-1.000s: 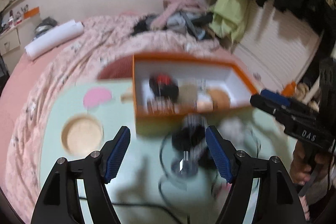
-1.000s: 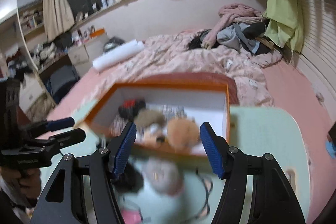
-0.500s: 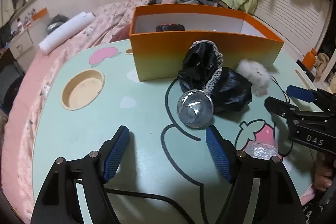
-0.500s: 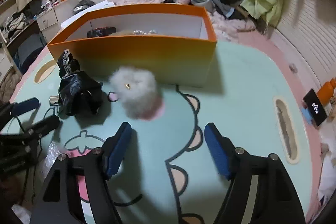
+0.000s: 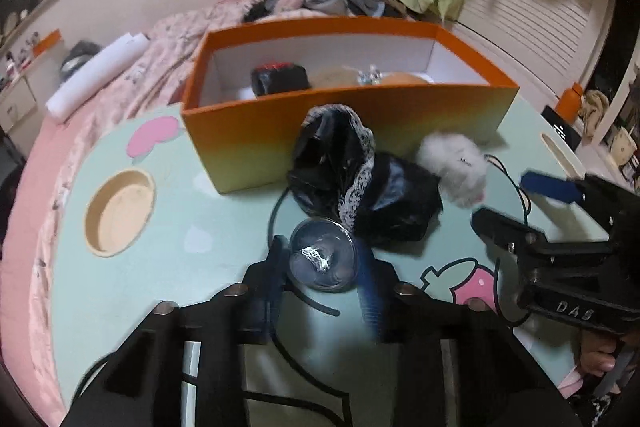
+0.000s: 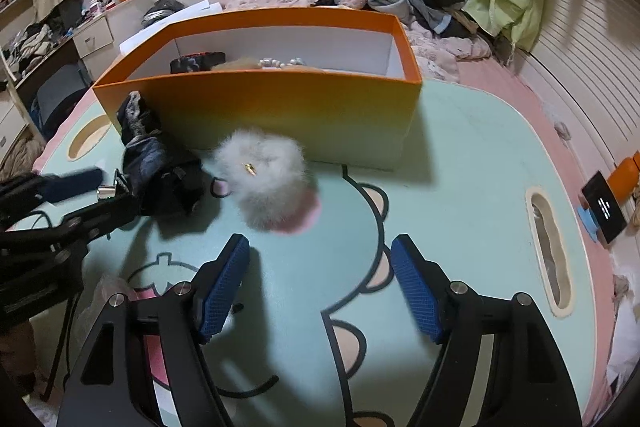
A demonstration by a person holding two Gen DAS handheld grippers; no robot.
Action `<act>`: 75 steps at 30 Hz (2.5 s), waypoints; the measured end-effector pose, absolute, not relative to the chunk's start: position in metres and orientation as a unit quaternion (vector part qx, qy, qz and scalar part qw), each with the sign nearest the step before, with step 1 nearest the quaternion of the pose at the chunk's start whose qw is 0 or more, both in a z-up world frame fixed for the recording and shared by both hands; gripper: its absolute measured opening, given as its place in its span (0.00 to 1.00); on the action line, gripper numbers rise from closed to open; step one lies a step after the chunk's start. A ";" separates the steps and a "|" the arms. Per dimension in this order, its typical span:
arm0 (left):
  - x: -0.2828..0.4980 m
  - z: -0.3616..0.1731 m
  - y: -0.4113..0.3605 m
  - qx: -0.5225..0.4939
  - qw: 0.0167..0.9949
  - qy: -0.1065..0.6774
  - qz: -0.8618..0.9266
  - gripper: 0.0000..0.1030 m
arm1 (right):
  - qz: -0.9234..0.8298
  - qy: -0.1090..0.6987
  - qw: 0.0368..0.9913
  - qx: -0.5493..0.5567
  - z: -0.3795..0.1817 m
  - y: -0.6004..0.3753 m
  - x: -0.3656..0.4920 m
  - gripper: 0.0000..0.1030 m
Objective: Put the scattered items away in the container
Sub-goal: 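Grasp the white fluffy ball with the right tool while the left tool grasps the silver jar, then drop the fluffy ball and silver jar into the orange box with both tools, then grasp the bubble-wrap bag with the right tool while the left tool grasps the black lace bag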
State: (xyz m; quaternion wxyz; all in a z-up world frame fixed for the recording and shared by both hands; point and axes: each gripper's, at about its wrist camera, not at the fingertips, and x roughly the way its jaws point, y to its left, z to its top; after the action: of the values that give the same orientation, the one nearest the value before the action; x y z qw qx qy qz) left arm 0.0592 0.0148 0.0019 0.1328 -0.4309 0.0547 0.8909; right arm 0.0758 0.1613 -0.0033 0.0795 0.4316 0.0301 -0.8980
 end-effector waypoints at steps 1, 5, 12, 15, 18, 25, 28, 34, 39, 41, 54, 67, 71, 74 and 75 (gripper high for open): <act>0.061 0.003 0.015 -0.428 0.135 0.053 0.892 0.28 | -0.900 0.031 0.082 0.426 -0.001 0.160 0.074 0.71; 0.075 0.012 0.003 -0.418 0.140 0.025 0.897 0.27 | -0.905 0.036 0.095 0.413 0.008 0.152 0.060 0.71; 0.080 0.022 -0.017 -0.408 0.123 -0.005 0.905 0.27 | -0.888 0.040 0.140 0.436 0.000 0.137 0.043 0.30; 0.078 0.030 -0.018 -0.400 0.126 -0.009 0.908 0.27 | -0.890 0.033 0.156 0.427 0.005 0.139 0.053 0.29; 0.073 0.046 -0.016 -0.381 0.142 -0.012 0.913 0.27 | -0.894 0.013 0.168 0.415 0.017 0.146 0.067 0.29; 0.033 0.090 -0.004 -0.351 0.157 -0.032 0.923 0.28 | -0.916 -0.003 0.164 0.365 0.056 0.153 0.059 0.29; 0.009 0.105 0.005 -0.337 0.163 -0.024 0.927 0.28 | -0.928 0.007 0.147 0.343 0.070 0.151 0.041 0.29; -0.045 0.107 0.015 -0.358 0.146 -0.018 0.922 0.65 | -0.935 0.010 0.123 0.333 0.078 0.149 -0.004 0.31; -0.062 0.098 -0.001 -0.369 0.144 -0.057 0.917 0.75 | -0.927 -0.038 0.109 0.357 0.071 0.165 -0.032 0.66; -0.062 0.095 -0.005 -0.372 0.141 -0.064 0.915 0.75 | -0.929 -0.056 0.109 0.348 0.070 0.173 -0.029 0.67; -0.004 0.073 -0.021 -0.388 0.096 -0.029 0.916 0.79 | -0.931 -0.077 0.126 0.333 0.077 0.189 0.018 0.67; 0.048 -0.002 -0.029 -0.456 0.038 0.032 0.889 0.84 | -0.897 0.007 0.068 0.437 0.002 0.169 0.083 0.69; 0.048 -0.001 -0.031 -0.452 0.034 0.018 0.891 0.83 | -0.894 0.018 0.053 0.445 -0.009 0.169 0.074 0.76; 0.051 0.007 -0.034 -0.445 0.063 -0.028 0.893 0.82 | -0.895 0.016 0.051 0.443 -0.016 0.171 0.069 0.77; 0.051 0.011 -0.032 -0.443 0.080 -0.042 0.892 0.82 | -0.895 0.015 0.051 0.443 -0.019 0.172 0.068 0.77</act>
State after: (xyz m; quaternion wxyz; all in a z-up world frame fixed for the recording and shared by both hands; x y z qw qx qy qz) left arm 0.0507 -0.0316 0.0109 0.0802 -0.4430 -0.0421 0.8919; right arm 0.0678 0.1722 -0.0186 0.0515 0.4426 0.0152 -0.8951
